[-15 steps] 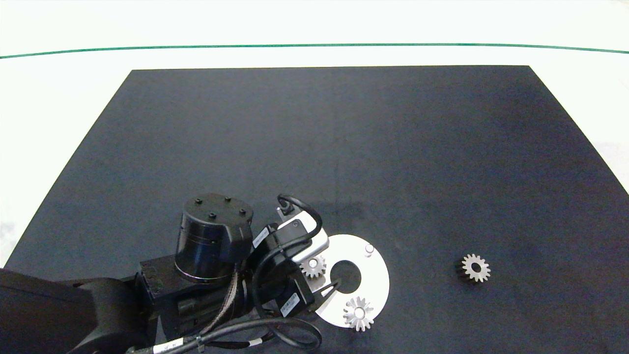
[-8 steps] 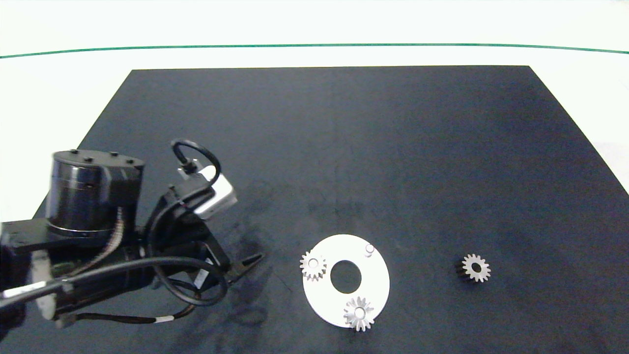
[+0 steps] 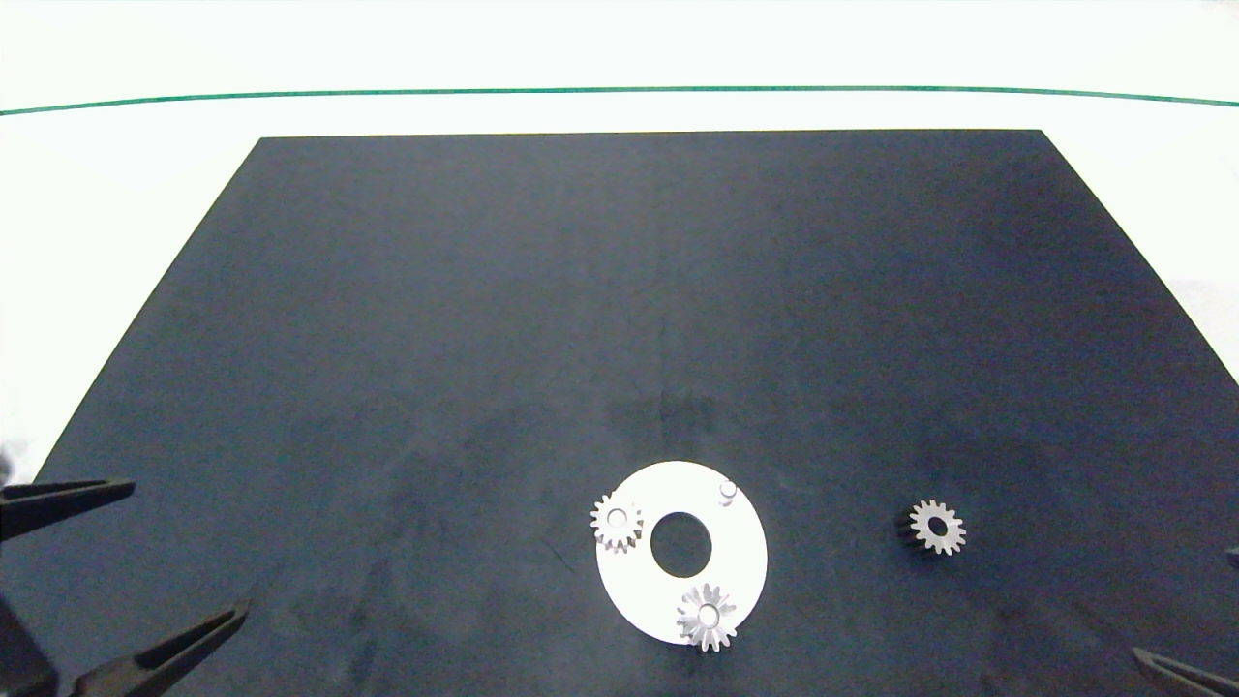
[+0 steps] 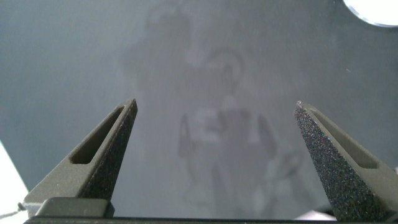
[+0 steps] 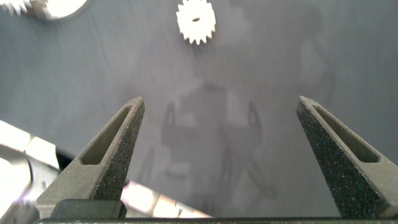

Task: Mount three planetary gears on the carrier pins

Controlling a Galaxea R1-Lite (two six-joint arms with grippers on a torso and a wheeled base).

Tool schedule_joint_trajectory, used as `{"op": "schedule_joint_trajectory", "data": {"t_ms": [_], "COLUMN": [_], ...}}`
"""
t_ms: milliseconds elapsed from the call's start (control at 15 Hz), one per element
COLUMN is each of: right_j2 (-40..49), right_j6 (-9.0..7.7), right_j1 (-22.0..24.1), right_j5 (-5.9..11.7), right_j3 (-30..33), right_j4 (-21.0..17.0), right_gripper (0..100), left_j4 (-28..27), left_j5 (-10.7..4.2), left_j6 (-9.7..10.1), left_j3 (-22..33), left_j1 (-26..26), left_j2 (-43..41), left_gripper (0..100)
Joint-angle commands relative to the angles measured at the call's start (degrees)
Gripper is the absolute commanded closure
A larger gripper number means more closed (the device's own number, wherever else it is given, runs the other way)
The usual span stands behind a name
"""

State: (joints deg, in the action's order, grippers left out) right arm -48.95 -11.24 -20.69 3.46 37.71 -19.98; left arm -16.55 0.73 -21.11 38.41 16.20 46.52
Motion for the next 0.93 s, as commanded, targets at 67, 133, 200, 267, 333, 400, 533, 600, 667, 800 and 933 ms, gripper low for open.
{"op": "schedule_joint_trajectory", "data": {"t_ms": [67, 133, 200, 267, 333, 400, 533, 600, 667, 800, 933], "right_j2": [-6.78, -7.04, -7.66, -9.59, -11.17, -12.49, -16.97, -19.08, -20.66, -23.48, -25.85], "right_j6": [0.87, 0.96, 0.96, 0.96, 0.96, 1.04, 1.84, 1.92, 1.92, 1.92, 1.92], "right_j1": [-1.11, -1.11, -1.29, -1.37, -1.37, -1.46, -1.55, -1.99, -2.52, -3.39, -4.1], "right_j5": [-0.3, -0.03, 0.58, 1.55, 2.34, 2.43, 2.34, 2.43, 2.6, 3.92, 4.54], "right_j3": [-3.52, -7.38, -11.16, -13.89, -14.77, -14.5, -14.24, -14.24, -14.24, -14.15, -13.89], "right_j4": [8.29, 14.97, 21.56, 26.57, 28.95, 29.3, 30.0, 31.58, 33.78, 37.82, 39.49], "right_gripper": [0, 0, 0, 0, 0, 0, 0, 0, 0, 0, 0], "left_j4": [-4.36, -7.26, -10.6, -12.62, -13.59, -14.12, -15.17, -15.7, -16.05, -17.63, -18.51], "left_j5": [-0.03, -0.03, -0.03, -0.03, -0.03, -0.03, -0.03, -0.03, 0.06, 0.06, -0.03], "left_j6": [3.1, 3.1, 3.1, 3.18, 3.45, 3.54, 5.38, 6.61, 7.14, 7.32, 7.49], "left_j3": [-4.66, -4.4, -3.87, -3.61, -3.61, -3.7, -3.7, -3.7, -3.7, -3.7, -3.78], "left_j1": [-4.25, -5.13, -5.74, -5.74, -5.92, -6.53, -8.38, -8.29, -8.38, -8.38, -8.47], "left_j2": [-17.87, -20.59, -22.53, -24.2, -25.69, -26.83, -28.68, -29.56, -30.44, -32.02, -32.72], "left_gripper": [0, 0, 0, 0, 0, 0, 0, 0, 0, 0, 0]}}
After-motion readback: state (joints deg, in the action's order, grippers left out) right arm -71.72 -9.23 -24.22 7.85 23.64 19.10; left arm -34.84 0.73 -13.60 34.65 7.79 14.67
